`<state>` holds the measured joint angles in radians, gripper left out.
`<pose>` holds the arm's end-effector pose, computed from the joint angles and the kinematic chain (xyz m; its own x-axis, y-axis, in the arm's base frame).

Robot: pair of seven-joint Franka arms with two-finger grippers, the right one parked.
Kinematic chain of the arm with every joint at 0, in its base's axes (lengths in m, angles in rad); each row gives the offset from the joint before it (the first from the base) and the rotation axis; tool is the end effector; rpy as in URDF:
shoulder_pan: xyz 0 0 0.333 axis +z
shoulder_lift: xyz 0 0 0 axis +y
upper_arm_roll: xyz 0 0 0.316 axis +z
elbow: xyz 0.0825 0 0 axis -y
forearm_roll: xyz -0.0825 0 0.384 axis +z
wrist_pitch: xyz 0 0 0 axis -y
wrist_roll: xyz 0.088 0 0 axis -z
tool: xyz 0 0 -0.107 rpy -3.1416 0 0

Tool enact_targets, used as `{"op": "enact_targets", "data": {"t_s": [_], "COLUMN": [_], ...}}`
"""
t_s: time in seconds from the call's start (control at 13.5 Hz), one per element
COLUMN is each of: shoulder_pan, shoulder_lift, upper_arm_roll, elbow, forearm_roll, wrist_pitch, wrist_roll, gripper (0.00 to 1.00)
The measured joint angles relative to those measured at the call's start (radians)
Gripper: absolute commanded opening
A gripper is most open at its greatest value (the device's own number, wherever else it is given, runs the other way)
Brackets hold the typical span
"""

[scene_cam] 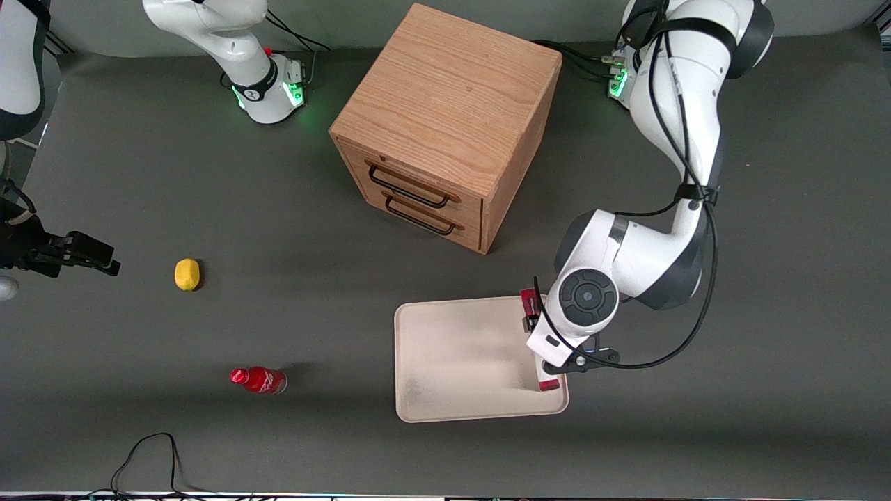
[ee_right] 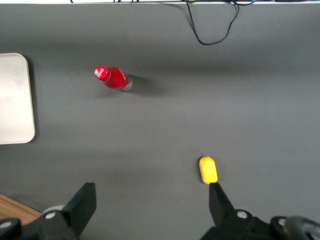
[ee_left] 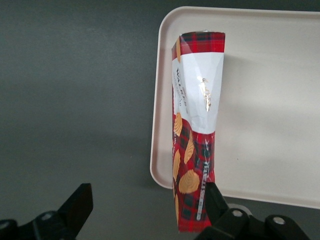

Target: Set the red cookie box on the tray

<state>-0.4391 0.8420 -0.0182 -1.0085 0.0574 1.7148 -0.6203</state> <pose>0.6820 -0.3245 0.3374 0.9834 0.1596 -0.0859 0.1496 -0.9823 -0.1125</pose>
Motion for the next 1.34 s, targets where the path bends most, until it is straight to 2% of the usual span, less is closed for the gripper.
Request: {"op": "enact_targets", "data": {"t_s": [0.37,0.67,0.97,1.34], "shoulder_pan": [0.0,0.013,0.11,0.244], "shoulder_lift": [-0.064,-0.198,-0.333,-0.537], "upper_arm_roll": [-0.005,-0.003,0.0,0.001], "elbow": [0.042,0.051,0.028,-0.158], "forearm_roll": [-0.002,-0.003,-0.005,-0.008], "wrist_pitch": [-0.108,-0.188,-0.269,-0.262], "wrist_roll": [0.0,0.018,0.187,0.427], "gripper": [1.0,1.0,1.0,1.0]}}
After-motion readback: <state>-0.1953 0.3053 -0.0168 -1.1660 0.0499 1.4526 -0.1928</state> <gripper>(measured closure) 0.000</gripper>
